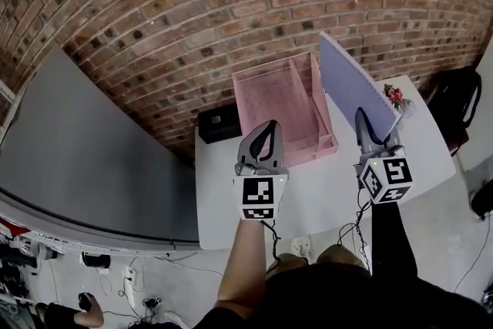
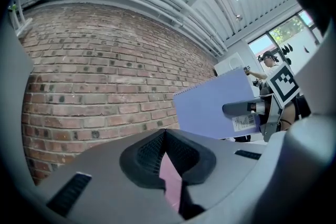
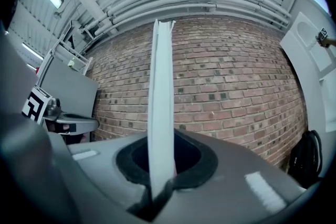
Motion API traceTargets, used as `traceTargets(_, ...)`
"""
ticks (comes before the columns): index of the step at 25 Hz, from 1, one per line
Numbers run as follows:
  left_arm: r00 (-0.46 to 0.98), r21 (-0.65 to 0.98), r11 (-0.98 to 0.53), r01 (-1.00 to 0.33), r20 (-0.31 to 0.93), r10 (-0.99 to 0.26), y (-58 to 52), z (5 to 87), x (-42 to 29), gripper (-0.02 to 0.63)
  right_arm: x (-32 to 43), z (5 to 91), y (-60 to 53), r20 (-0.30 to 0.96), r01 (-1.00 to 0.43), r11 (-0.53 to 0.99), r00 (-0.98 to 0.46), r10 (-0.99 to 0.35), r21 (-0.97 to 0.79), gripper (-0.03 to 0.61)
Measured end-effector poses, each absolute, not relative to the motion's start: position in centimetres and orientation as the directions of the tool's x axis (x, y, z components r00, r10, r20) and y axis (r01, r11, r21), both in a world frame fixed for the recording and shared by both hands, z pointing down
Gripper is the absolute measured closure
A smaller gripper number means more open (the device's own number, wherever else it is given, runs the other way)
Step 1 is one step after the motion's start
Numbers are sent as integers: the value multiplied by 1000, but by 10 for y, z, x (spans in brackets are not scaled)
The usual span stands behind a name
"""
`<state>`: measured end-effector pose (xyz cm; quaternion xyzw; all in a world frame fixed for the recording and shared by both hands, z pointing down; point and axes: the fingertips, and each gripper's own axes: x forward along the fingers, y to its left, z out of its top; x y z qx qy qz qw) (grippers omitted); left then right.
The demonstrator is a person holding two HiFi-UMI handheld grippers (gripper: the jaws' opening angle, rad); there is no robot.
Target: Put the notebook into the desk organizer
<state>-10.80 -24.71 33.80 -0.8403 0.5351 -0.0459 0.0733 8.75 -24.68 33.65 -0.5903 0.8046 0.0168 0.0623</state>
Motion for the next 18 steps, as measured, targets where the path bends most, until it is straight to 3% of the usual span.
traceTargets(18, 509, -107, -508, -855, 21, -860, -288, 370, -117, 606, 66, 381, -290, 68, -967, 254, -256, -964, -32, 549)
